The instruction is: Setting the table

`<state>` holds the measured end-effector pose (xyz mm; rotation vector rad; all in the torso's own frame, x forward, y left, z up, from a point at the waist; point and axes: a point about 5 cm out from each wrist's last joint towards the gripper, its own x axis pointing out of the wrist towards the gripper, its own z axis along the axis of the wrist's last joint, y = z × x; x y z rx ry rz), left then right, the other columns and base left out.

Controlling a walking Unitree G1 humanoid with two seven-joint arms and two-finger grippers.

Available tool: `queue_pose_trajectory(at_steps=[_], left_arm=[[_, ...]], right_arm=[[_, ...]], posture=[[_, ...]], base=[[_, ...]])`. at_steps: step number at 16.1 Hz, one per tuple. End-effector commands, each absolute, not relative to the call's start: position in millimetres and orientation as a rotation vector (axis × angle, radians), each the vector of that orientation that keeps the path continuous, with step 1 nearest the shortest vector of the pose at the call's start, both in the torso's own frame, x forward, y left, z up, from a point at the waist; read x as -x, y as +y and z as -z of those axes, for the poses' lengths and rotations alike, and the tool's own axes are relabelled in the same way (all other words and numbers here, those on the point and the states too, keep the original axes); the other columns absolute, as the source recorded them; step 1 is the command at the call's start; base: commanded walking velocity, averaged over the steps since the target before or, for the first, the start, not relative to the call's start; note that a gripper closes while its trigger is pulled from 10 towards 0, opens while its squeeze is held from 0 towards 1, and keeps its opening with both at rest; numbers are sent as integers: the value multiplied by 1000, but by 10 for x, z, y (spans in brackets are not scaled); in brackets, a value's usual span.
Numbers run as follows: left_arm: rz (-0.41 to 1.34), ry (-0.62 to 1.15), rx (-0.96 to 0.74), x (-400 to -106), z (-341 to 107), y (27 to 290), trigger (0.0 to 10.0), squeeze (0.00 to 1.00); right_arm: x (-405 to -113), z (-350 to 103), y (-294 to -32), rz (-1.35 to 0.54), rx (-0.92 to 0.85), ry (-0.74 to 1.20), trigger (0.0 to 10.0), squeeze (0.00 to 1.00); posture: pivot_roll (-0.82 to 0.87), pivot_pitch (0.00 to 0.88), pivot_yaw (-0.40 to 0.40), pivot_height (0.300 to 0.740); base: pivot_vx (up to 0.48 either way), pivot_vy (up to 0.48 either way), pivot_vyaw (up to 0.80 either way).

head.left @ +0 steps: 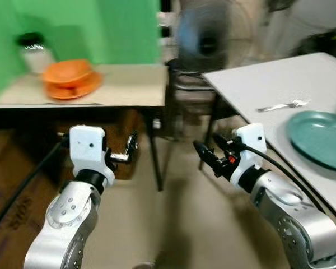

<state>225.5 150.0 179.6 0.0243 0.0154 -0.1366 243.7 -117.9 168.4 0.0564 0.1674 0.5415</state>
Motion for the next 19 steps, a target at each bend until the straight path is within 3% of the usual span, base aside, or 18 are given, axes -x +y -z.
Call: queue_pose_trajectory(at_steps=[1, 7, 19], left_arm=[[133, 3, -28, -2255, -1821, 1527, 10000, 0], [127, -3, -29, -2245, -1830, 1558, 10000, 0], [123, 6, -67, -2179, -1818, 1665, 10000, 0]], right_arm=[[-2443, -1722, -1150, -562, -62, 153, 10000, 0], [-2439, -1705, -1129, -579, -50, 157, 10000, 0], [-2422, -1610, -1204, -485, -79, 159, 10000, 0]], posture=[[-69, 13, 9, 740], [-60, 0, 7, 740], [-18, 0, 30, 740]], base=[[0, 0, 800], [80, 0, 800], [243, 0, 0]])
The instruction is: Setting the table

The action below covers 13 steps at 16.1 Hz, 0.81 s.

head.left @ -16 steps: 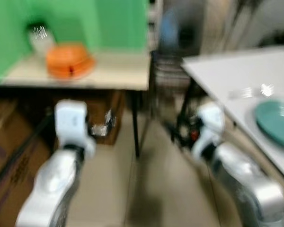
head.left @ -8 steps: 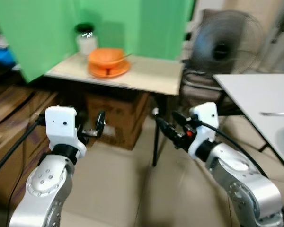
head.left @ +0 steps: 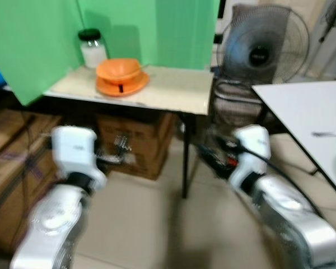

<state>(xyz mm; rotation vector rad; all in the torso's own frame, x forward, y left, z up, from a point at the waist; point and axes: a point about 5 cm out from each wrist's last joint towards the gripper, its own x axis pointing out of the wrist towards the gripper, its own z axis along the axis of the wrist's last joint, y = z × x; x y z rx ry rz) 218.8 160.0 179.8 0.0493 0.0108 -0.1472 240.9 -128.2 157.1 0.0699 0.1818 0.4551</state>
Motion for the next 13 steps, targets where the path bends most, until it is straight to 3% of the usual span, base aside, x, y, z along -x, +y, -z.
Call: queue_pose_trajectory(at_steps=[1, 11, 13], left_arm=[[122, 9, -69, -2168, -1812, 1675, 10000, 0], [84, 27, -58, -2118, -1749, 1803, 10000, 0], [80, 30, -77, -2122, -1751, 1819, 10000, 0]], right_arm=[[-2419, -1605, -1206, -480, -79, 158, 10000, 0], [-2490, -1597, -1279, -398, -72, 125, 10000, 0], [-2499, -1592, -1252, -404, -63, 125, 10000, 0]], posture=[[-17, 0, 32, 740], [11, 0, 16, 740], [13, 0, 18, 740]], base=[[247, 0, 0], [246, 0, 0], [266, 0, 800]])
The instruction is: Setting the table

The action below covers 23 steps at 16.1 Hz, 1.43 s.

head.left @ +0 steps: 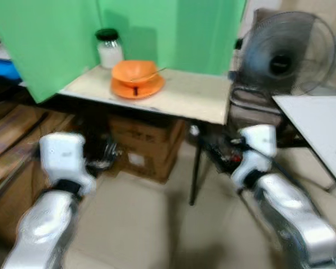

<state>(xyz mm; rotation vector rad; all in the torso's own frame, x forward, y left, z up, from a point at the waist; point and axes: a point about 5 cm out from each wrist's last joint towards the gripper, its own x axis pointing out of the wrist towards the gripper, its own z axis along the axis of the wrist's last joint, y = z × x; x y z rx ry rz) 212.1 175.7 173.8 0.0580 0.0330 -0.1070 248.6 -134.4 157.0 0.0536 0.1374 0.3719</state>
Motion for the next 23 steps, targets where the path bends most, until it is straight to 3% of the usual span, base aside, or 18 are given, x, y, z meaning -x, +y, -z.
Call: queue_pose_trajectory(at_steps=[1, 23], left_arm=[[82, 30, -76, -2123, -1752, 1820, 10000, 0], [105, 15, -81, -2215, -1785, 1828, 10000, 0]], right_arm=[[-2502, -1591, -1249, -404, -63, 124, 10000, 0], [-2607, -1619, -1245, -354, -72, 85, 10000, 0]], posture=[[11, 0, 21, 740], [3, 0, 36, 740]], base=[[281, 0, 800], [295, 0, 27]])
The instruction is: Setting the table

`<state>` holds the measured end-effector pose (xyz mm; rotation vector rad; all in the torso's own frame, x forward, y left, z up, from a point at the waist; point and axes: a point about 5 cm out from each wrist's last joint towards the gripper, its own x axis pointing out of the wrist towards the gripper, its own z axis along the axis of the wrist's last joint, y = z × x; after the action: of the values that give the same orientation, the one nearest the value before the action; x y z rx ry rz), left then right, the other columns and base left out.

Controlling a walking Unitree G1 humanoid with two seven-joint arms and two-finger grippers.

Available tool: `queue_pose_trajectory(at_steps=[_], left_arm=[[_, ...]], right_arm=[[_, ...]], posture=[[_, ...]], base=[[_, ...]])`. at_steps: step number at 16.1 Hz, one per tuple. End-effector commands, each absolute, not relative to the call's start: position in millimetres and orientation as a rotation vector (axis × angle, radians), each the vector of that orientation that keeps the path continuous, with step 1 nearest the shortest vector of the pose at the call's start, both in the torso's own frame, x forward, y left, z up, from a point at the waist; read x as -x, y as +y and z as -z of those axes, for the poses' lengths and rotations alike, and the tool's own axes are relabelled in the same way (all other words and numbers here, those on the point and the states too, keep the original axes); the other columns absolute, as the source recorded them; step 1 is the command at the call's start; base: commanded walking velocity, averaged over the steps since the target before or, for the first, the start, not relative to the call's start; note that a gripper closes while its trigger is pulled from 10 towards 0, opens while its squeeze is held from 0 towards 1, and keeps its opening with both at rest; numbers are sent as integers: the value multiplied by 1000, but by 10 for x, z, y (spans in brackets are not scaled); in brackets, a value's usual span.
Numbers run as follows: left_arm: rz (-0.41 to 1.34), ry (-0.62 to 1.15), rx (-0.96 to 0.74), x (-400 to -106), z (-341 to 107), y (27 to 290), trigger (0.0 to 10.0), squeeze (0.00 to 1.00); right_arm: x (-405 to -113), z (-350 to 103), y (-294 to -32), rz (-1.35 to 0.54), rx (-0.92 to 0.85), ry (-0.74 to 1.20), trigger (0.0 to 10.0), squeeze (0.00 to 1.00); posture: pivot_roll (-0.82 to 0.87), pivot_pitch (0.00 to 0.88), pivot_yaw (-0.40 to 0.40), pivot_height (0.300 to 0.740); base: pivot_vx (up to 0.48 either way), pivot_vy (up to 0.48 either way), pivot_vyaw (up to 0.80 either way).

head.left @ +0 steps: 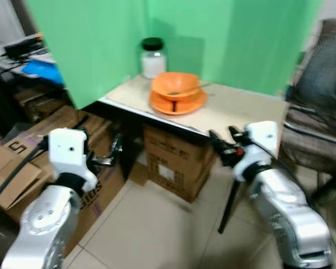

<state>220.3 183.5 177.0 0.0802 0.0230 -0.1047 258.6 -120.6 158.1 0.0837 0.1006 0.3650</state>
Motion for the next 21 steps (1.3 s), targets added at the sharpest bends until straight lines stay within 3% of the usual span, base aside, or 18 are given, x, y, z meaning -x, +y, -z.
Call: queue_pose_trajectory(at_steps=[1, 14, 18, 21], left_arm=[[108, 16, -82, -2219, -1784, 1827, 10000, 0], [116, 16, -82, -2232, -1780, 1811, 10000, 0], [118, 14, -81, -2236, -1780, 1794, 10000, 0], [116, 13, -83, -2238, -1783, 1795, 10000, 0]], right_arm=[[-2608, -1616, -1243, -353, -73, 86, 10000, 0], [-2630, -1623, -1258, -341, -80, 85, 10000, 0], [-2633, -1627, -1260, -349, -88, 90, 10000, 0], [-2641, -1637, -1248, -356, -80, 80, 10000, 0]], posture=[[2, 0, 37, 740], [1, 0, 37, 740], [2, 0, 33, 740], [6, 0, 28, 740]], base=[[296, 0, 0], [296, 0, 0], [299, 0, -738], [295, 0, 0]])
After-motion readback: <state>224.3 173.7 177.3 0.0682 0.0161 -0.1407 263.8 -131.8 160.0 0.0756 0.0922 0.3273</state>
